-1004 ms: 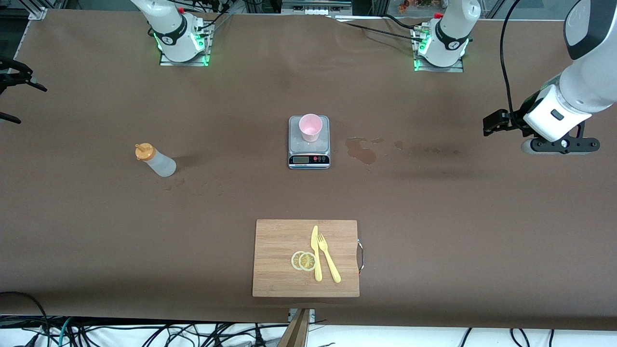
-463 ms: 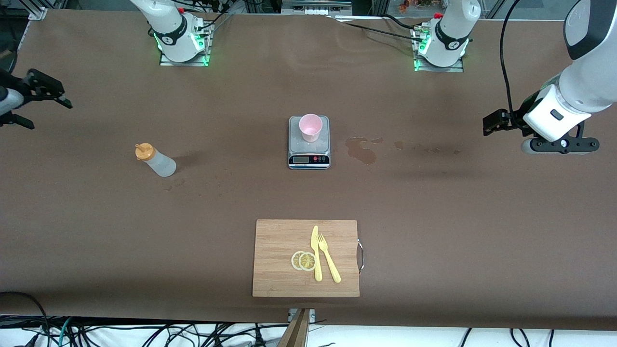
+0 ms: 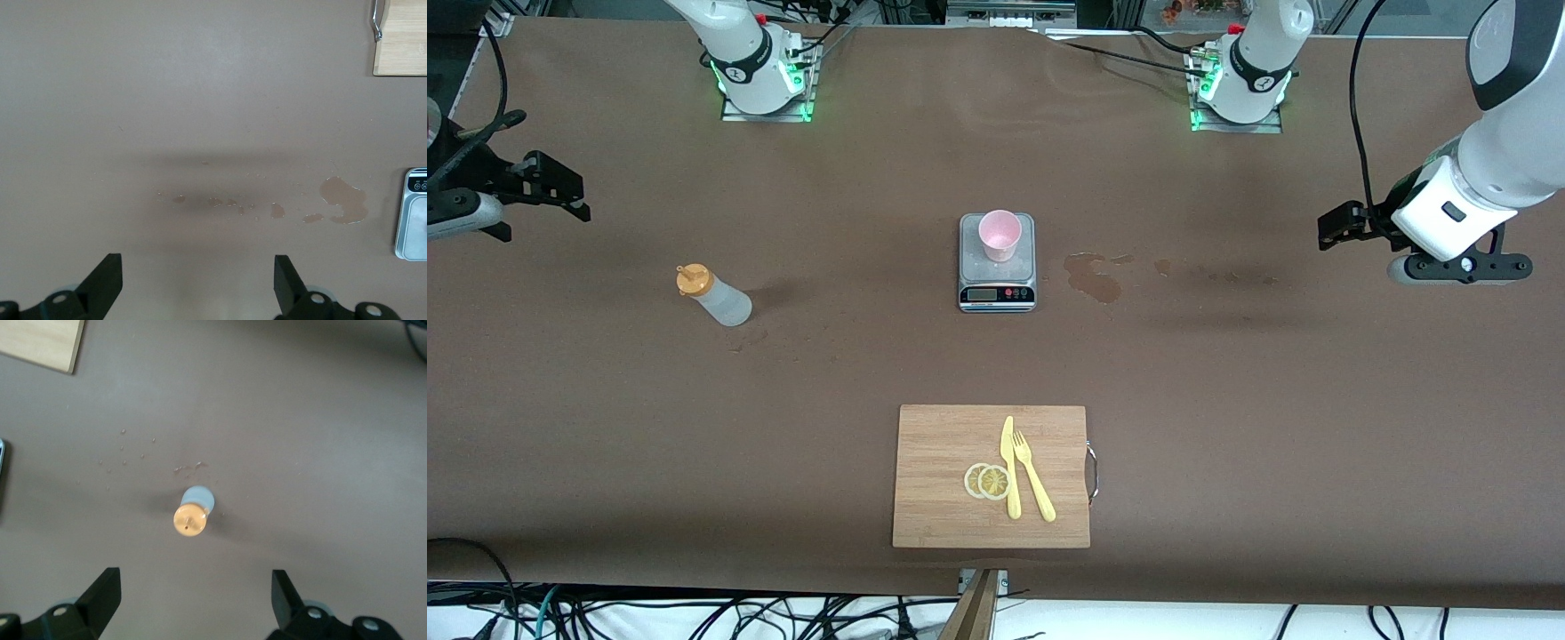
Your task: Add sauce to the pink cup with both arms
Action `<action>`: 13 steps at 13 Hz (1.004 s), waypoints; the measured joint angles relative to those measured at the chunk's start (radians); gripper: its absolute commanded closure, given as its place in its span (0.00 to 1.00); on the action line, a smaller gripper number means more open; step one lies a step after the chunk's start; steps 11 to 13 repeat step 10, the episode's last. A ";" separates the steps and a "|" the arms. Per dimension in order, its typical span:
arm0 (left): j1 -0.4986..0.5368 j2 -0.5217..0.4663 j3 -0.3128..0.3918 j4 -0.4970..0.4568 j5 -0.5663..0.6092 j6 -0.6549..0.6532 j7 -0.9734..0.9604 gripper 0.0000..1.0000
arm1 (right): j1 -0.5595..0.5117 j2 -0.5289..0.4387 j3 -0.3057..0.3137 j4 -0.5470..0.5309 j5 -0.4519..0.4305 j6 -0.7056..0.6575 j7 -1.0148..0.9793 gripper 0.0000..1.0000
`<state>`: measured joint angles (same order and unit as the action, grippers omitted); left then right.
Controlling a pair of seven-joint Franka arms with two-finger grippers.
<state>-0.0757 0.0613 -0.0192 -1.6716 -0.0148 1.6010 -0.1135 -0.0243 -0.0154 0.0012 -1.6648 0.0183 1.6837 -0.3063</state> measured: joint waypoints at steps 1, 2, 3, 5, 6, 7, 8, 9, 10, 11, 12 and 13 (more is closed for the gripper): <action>0.000 0.000 -0.001 0.000 0.000 0.000 0.000 0.00 | -0.001 0.000 -0.006 0.001 0.017 0.005 0.006 0.00; 0.000 0.000 -0.001 0.000 0.000 -0.001 0.000 0.00 | -0.001 0.000 -0.007 0.003 0.025 0.007 0.029 0.00; 0.000 0.000 -0.001 0.000 0.000 -0.001 0.000 0.00 | 0.000 0.000 -0.006 0.004 0.026 0.006 0.075 0.00; 0.000 0.000 -0.001 0.000 0.000 -0.001 0.000 0.00 | 0.001 -0.001 -0.001 0.005 0.027 0.002 0.181 0.00; 0.000 0.000 -0.001 0.000 0.000 -0.002 0.000 0.00 | 0.002 -0.001 -0.001 0.005 0.027 0.001 0.206 0.00; 0.000 0.000 -0.001 0.000 0.000 -0.002 0.000 0.00 | 0.002 -0.001 -0.001 0.006 0.027 0.001 0.218 0.00; 0.000 0.000 -0.001 0.000 0.000 -0.002 0.000 0.00 | 0.002 -0.001 -0.001 0.007 0.027 0.000 0.225 0.00; 0.000 0.000 -0.001 0.000 0.000 -0.003 0.000 0.00 | 0.002 -0.001 -0.001 0.009 0.027 -0.003 0.228 0.00; 0.000 0.000 -0.001 0.000 0.000 -0.003 0.000 0.00 | 0.002 -0.001 -0.001 0.012 0.027 -0.004 0.229 0.00; 0.000 0.000 -0.001 0.000 0.000 -0.003 0.000 0.00 | 0.002 -0.001 -0.001 0.012 0.027 -0.004 0.229 0.00; 0.000 0.000 -0.001 0.000 0.000 -0.003 0.000 0.00 | 0.002 -0.001 -0.001 0.012 0.027 -0.004 0.229 0.00; 0.000 0.000 -0.001 0.000 0.000 -0.003 0.000 0.00 | 0.002 -0.001 -0.001 0.012 0.027 -0.004 0.229 0.00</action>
